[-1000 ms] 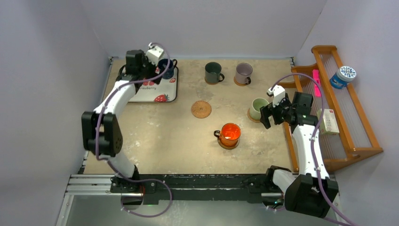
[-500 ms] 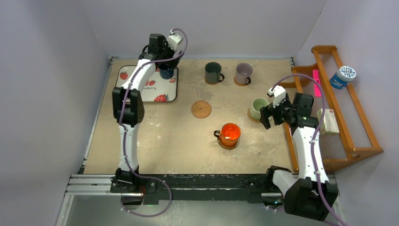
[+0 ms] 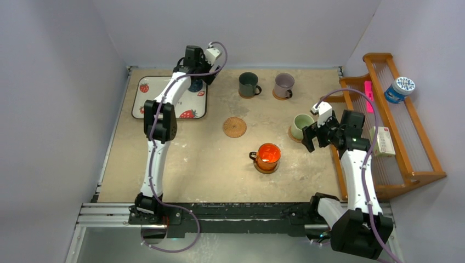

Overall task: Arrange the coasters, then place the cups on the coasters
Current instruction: Pick up the cup from the tray.

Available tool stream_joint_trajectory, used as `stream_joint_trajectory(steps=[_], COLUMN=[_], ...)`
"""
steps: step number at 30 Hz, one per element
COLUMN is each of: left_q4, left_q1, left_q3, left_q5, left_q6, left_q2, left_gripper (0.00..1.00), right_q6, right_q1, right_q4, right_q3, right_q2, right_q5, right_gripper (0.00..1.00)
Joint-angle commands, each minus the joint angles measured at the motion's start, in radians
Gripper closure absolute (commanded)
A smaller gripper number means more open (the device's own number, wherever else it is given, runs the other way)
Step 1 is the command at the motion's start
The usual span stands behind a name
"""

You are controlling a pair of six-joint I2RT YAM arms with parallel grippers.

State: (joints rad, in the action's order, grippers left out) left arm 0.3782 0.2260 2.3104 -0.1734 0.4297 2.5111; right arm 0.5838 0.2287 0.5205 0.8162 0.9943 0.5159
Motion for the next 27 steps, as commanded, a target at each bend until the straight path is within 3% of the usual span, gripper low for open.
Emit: stream_joint_trajectory(steps=[1,27], left_q4=[-0.065,0.035], left_q1=[0.004,0.019], left_q3=[0.072,0.042], left_q5=[0.039,-0.089], left_q6=[0.032,0.063], left_q2=[0.025,0.026], left_gripper=[0.0,0.0], right_q6=[-0.006,0.004], right_q1=[0.002,0.002], right_q4=[-0.012,-0.019], right_q3=[-0.011,-0.021], right_q2=[-0.019,-0.044], right_q5=[0.017,0.009], right_gripper=[0.01,0.01])
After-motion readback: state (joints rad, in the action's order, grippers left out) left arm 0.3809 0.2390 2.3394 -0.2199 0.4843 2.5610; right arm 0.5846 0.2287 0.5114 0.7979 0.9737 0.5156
